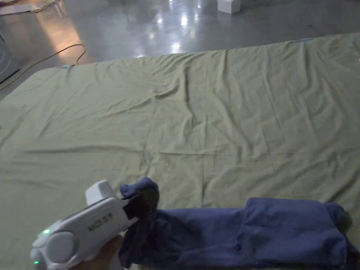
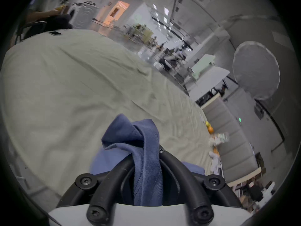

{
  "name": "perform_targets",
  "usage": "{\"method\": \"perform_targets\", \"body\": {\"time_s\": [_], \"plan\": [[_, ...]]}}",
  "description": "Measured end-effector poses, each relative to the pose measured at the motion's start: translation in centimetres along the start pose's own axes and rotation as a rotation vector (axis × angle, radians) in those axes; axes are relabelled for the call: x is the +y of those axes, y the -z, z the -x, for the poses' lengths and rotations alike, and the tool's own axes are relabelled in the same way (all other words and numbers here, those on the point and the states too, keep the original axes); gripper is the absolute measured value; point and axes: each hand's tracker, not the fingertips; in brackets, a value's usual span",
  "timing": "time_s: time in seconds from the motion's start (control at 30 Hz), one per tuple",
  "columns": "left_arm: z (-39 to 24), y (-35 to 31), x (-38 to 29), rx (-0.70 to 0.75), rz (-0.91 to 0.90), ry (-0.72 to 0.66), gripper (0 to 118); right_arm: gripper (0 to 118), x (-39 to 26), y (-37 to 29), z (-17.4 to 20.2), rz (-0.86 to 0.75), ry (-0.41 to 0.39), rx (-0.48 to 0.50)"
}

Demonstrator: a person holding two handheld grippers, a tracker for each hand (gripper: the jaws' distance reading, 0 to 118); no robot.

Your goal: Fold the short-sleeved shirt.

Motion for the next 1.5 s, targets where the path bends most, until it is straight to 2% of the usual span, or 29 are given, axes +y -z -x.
{"method": "perform_targets", "body": {"time_s": [0.07,0.13,0.23,0.27,0.3,0.33,0.37,0.4,0.47,0.53,0.57,0.63,0.7,0.77,0.9,0.97,1.03,1.07,1.1,1.17,1.2,1.23,1.27,1.3,1.33,1.37,1.43,1.5], "plan": [[-1.9,4.3,-2.6,-0.030,0.095,0.021,6,2,-0.2,-0.2,-0.3,0.005,0.015,-0.010],[-5.0,7.4,-5.7,0.035,0.179,0.076,6,2,-0.6,-0.7,-0.5,0.008,0.024,-0.054],[-7.0,8.7,-8.0,0.050,0.159,0.166,9,2,-0.6,-1.8,-1.3,-0.003,0.052,-0.085],[-7.4,8.5,-7.9,0.058,0.130,0.174,21,2,-0.8,-1.8,-1.6,-0.006,0.076,-0.085],[-7.6,7.7,-7.5,0.050,0.085,0.171,44,2,-1.1,-1.7,-2.0,-0.003,0.102,-0.086],[-7.7,6.2,-6.6,0.035,0.045,0.143,76,2,-1.1,-1.8,-2.4,-0.001,0.114,-0.092],[-7.2,4.1,-5.5,-0.018,0.010,0.112,87,2,-1.1,-1.7,-2.6,0.000,0.122,-0.098],[-6.8,2.4,-4.6,-0.095,-0.031,0.083,87,2,-1.2,-1.7,-2.7,-0.002,0.127,-0.101],[-5.9,-0.2,-3.2,-0.117,-0.103,0.047,86,2,-0.5,-1.7,-2.5,-0.003,0.150,-0.094],[-4.3,-1.4,-2.7,-0.011,-0.113,0.025,79,2,0.0,-1.6,-2.1,-0.001,0.158,-0.092],[-3.7,-1.1,-2.8,-0.016,-0.082,0.040,63,2,0.1,-1.5,-1.9,0.002,0.157,-0.096],[-2.5,0.5,-4.0,-0.016,-0.002,0.020,0,2,0.3,-1.8,-1.7,0.001,0.157,-0.100],[-2.2,2.5,-6.0,-0.072,0.078,-0.067,0,2,0.3,-1.8,-1.3,0.012,0.159,-0.098],[-2.6,4.8,-8.0,-0.138,0.122,-0.096,0,2,-0.2,-2.2,-1.4,0.025,0.148,-0.097],[-6.2,10.0,-11.3,-0.155,0.276,-0.005,0,2,0.3,-2.5,-0.8,0.046,0.104,-0.112],[-7.6,12.3,-12.6,-0.091,0.288,0.062,0,2,0.6,-2.4,-0.6,0.046,0.109,-0.114],[-7.3,12.6,-12.0,-0.112,0.263,0.069,0,2,0.2,-2.6,-1.0,0.039,0.115,-0.110],[-6.9,12.4,-11.0,-0.111,0.301,0.098,0,2,0.3,-2.5,-0.9,0.037,0.114,-0.107],[-6.5,12.1,-10.3,-0.141,0.336,0.072,0,2,0.3,-2.5,-0.9,0.035,0.115,-0.102],[-5.0,9.3,-8.1,-0.160,0.283,0.046,0,2,0.3,-2.0,-1.0,0.036,0.137,-0.076],[-3.5,7.1,-6.5,-0.223,0.215,0.025,0,2,0.3,-1.8,-1.0,0.037,0.147,-0.069],[-1.8,5.4,-5.2,-0.284,0.173,-0.011,8,2,0.2,-1.6,-0.8,0.032,0.151,-0.076],[0.0,4.2,-4.0,-0.312,0.149,-0.050,24,2,0.2,-1.3,-0.6,0.029,0.144,-0.091],[1.5,2.9,-3.1,-0.299,0.137,-0.087,50,2,0.3,-1.1,-0.4,0.032,0.136,-0.091],[3.2,2.3,-2.3,-0.240,0.132,-0.082,88,2,0.3,-0.9,-0.4,0.033,0.136,-0.080],[4.6,1.8,-1.6,-0.192,0.120,-0.066,105,2,0.3,-0.8,-0.3,0.029,0.146,-0.067],[7.5,0.8,-0.6,-0.079,0.061,-0.080,107,2,0.3,-0.7,-0.1,0.027,0.158,-0.043],[10.5,0.5,-0.1,-0.080,0.074,-0.193,107,2,0.6,-0.8,0.3,0.021,0.152,-0.038]]}}
